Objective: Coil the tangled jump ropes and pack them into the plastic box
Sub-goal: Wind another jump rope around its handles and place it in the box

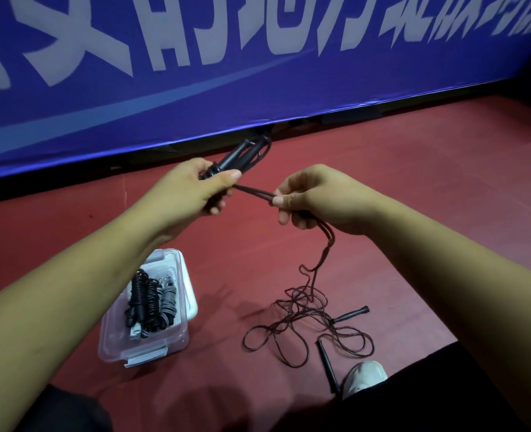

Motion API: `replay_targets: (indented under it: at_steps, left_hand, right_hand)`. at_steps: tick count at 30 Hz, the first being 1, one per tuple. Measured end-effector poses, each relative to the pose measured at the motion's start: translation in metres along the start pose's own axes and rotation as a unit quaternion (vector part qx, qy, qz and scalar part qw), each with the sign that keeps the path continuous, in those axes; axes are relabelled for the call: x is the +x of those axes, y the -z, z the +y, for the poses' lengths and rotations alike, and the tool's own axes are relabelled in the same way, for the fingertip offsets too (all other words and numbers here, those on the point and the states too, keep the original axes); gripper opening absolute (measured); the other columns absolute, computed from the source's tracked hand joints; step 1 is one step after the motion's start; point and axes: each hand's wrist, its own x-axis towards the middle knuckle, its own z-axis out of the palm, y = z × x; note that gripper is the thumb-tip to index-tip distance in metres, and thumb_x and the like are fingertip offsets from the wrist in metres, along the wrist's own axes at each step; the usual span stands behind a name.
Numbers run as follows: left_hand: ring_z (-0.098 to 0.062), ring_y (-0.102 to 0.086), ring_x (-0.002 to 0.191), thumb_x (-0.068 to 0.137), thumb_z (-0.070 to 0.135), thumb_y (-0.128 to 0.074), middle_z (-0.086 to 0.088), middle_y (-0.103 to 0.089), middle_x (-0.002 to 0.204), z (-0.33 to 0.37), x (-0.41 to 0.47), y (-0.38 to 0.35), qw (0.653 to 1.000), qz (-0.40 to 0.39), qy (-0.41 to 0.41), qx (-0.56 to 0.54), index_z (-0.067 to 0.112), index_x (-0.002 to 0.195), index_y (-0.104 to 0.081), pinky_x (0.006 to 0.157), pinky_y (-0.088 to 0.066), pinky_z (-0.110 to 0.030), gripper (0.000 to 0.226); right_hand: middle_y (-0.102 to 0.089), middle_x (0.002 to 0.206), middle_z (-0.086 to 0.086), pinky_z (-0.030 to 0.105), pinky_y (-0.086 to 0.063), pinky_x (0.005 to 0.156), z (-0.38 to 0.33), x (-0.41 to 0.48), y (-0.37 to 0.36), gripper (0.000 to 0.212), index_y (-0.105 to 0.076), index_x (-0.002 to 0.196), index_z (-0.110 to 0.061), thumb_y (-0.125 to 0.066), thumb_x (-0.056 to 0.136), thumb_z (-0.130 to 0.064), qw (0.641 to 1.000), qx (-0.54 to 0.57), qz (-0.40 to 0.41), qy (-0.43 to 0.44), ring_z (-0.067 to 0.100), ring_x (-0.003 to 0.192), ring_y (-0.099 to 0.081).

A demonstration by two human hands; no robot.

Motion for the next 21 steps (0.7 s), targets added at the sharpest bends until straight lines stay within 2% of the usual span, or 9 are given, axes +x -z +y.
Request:
replay_targets:
  at_steps: [2,4,6,8,12,15,17,19,21]
  left_hand:
    - [-0.009,-0.056,0.054,0.094,0.024,-0.063,-0.008,-0.056,0.074,-0.001,0.001,0.003,0.999,-0.019,0.038,-0.031,0.009,0.099,-0.055,0.049,-0.047,-0.017,0.018]
    - [-0.012,-0.063,0.056,0.093,0.026,-0.063,-0.015,-0.060,0.087,-0.002,0.001,0.004,0.997,-0.025,0.059,-0.040,0.006,0.103,-0.058,0.048,-0.048,-0.018,0.022]
    - [-0.019,-0.068,0.059,0.094,0.026,-0.063,-0.017,-0.062,0.096,-0.004,0.002,0.004,0.995,-0.019,0.082,-0.062,0.007,0.102,-0.059,0.043,-0.044,-0.019,0.022]
    - [-0.023,-0.069,0.057,0.095,0.024,-0.062,-0.017,-0.065,0.090,-0.007,0.003,0.004,0.992,-0.015,0.104,-0.072,0.007,0.098,-0.057,0.038,-0.035,-0.017,0.018]
    - [-0.022,-0.072,0.063,0.094,0.018,-0.064,-0.018,-0.060,0.098,-0.012,0.004,0.002,0.990,-0.034,0.129,-0.036,0.009,0.103,-0.053,0.038,-0.035,-0.017,0.017]
    - [-0.016,-0.065,0.057,0.091,0.017,-0.067,-0.022,-0.069,0.108,-0.014,0.006,0.003,0.990,-0.046,0.131,0.025,0.009,0.093,-0.058,0.037,-0.035,-0.016,0.013]
    - [-0.014,-0.051,0.052,0.088,0.020,-0.071,-0.029,-0.069,0.102,-0.015,0.009,0.004,0.990,-0.050,0.100,0.087,0.011,0.087,-0.060,0.038,-0.031,-0.017,0.015]
    - [-0.015,-0.046,0.051,0.085,0.024,-0.076,-0.018,-0.072,0.082,-0.018,0.011,0.005,0.987,-0.037,0.063,0.145,0.013,0.088,-0.054,0.041,-0.031,-0.020,0.025]
    - [-0.014,-0.047,0.050,0.081,0.030,-0.079,-0.005,-0.073,0.074,-0.022,0.014,0.008,0.977,-0.023,0.028,0.208,0.014,0.093,-0.051,0.045,-0.034,-0.023,0.034]
  right_hand:
    - [-0.071,0.071,0.009,0.031,-0.051,0.057,-0.004,-0.002,-0.002,0.008,-0.062,0.095,-0.001,-0.060,0.097,-0.009,0.999,0.019,-0.009,-0.024,0.017,0.053,-0.059]
    - [-0.071,0.070,0.008,0.034,-0.052,0.063,-0.009,-0.004,-0.004,0.009,-0.062,0.094,-0.003,-0.059,0.098,-0.011,0.999,0.003,-0.022,-0.039,0.017,0.057,-0.061]
    - [-0.070,0.067,0.005,0.032,-0.048,0.058,-0.014,-0.006,-0.004,0.010,-0.065,0.091,-0.006,-0.063,0.096,-0.014,0.999,-0.025,-0.019,-0.036,0.014,0.055,-0.058]
    - [-0.071,0.068,0.002,0.026,-0.046,0.054,-0.022,-0.010,-0.002,0.011,-0.070,0.090,-0.010,-0.074,0.089,-0.020,0.993,-0.116,0.008,-0.012,0.012,0.054,-0.057]
    - [-0.069,0.090,-0.001,0.032,-0.052,0.070,-0.035,-0.018,-0.003,0.029,-0.072,0.108,-0.023,-0.079,0.081,-0.027,0.902,-0.418,0.059,0.088,0.018,0.080,-0.065]
    - [-0.065,0.092,0.001,0.035,-0.048,0.066,-0.041,-0.023,-0.007,0.022,-0.069,0.106,-0.029,-0.065,0.086,-0.023,0.854,-0.486,0.111,0.149,0.027,0.086,-0.061]
    - [-0.063,0.090,-0.001,0.034,-0.041,0.064,-0.043,-0.024,-0.006,0.022,-0.067,0.106,-0.030,-0.061,0.086,-0.022,0.824,-0.528,0.129,0.161,0.029,0.087,-0.060]
    - [-0.066,0.097,-0.002,0.034,-0.041,0.065,-0.045,-0.025,-0.004,0.028,-0.065,0.111,-0.033,-0.060,0.086,-0.022,0.804,-0.556,0.136,0.161,0.030,0.091,-0.061]
    - [-0.068,0.106,-0.002,0.035,-0.041,0.067,-0.044,-0.024,-0.002,0.031,-0.065,0.116,-0.037,-0.060,0.088,-0.022,0.806,-0.554,0.133,0.160,0.030,0.096,-0.061]
